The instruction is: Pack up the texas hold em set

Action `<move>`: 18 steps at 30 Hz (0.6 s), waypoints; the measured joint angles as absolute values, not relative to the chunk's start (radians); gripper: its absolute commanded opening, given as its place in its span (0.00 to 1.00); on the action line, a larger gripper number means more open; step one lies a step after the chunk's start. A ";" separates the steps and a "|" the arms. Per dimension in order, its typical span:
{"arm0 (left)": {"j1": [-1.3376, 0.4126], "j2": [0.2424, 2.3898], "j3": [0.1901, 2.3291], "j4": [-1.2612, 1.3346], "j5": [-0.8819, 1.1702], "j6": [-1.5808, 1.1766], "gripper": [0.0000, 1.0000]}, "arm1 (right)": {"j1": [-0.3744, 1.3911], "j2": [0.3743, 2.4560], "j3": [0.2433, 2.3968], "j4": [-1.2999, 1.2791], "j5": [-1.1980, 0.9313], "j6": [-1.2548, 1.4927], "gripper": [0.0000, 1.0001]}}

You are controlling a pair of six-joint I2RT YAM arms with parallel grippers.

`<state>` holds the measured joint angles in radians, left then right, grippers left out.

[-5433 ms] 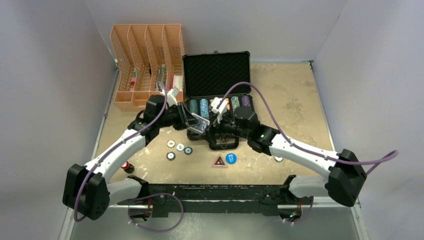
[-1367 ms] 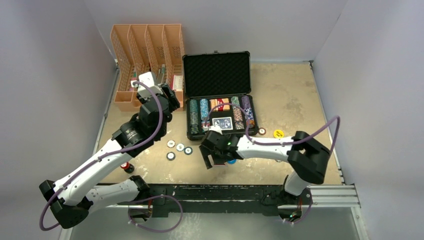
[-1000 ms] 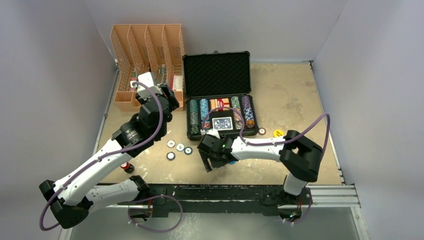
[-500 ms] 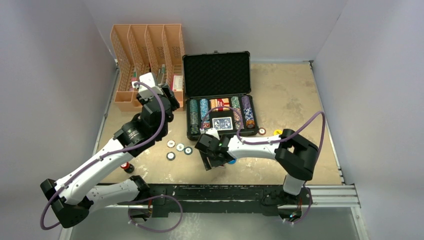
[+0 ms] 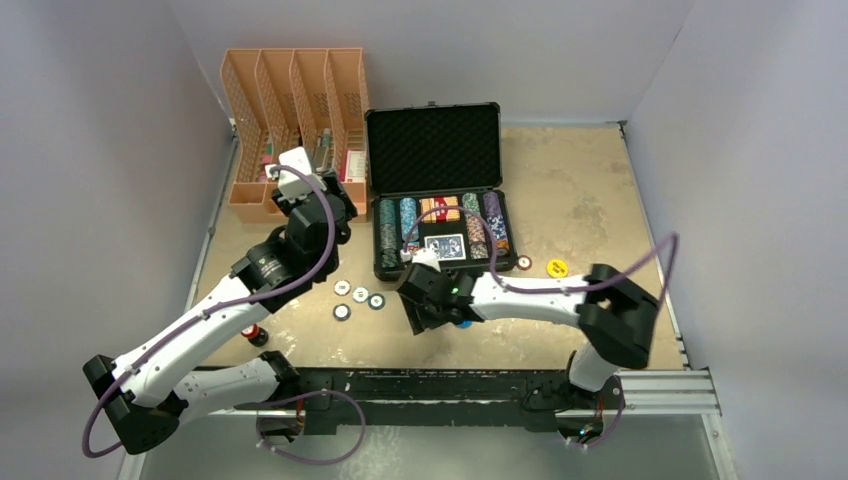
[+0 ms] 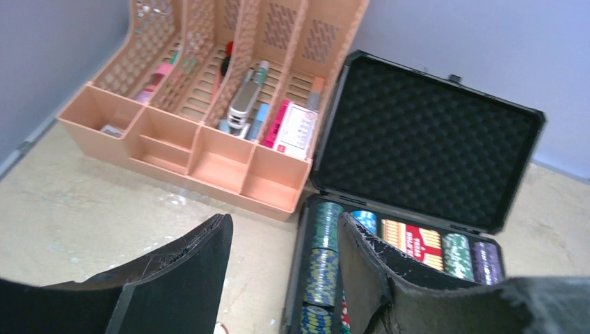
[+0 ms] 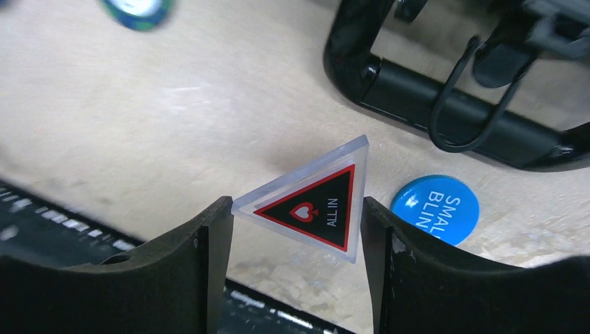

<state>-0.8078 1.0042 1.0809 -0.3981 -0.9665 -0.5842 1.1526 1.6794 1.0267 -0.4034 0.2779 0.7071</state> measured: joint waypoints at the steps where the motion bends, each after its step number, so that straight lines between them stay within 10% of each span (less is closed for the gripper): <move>1: -0.808 1.004 1.081 -0.407 -0.986 -0.591 0.56 | 1.153 1.639 1.012 -0.387 0.276 0.691 0.62; 9: -0.807 0.932 1.071 -0.490 -1.161 -0.672 0.57 | 1.027 1.357 0.992 -0.242 0.267 0.624 0.62; 18: -0.807 0.899 1.063 -0.488 -1.165 -0.661 0.56 | 0.710 1.517 1.173 -0.220 0.270 0.527 0.63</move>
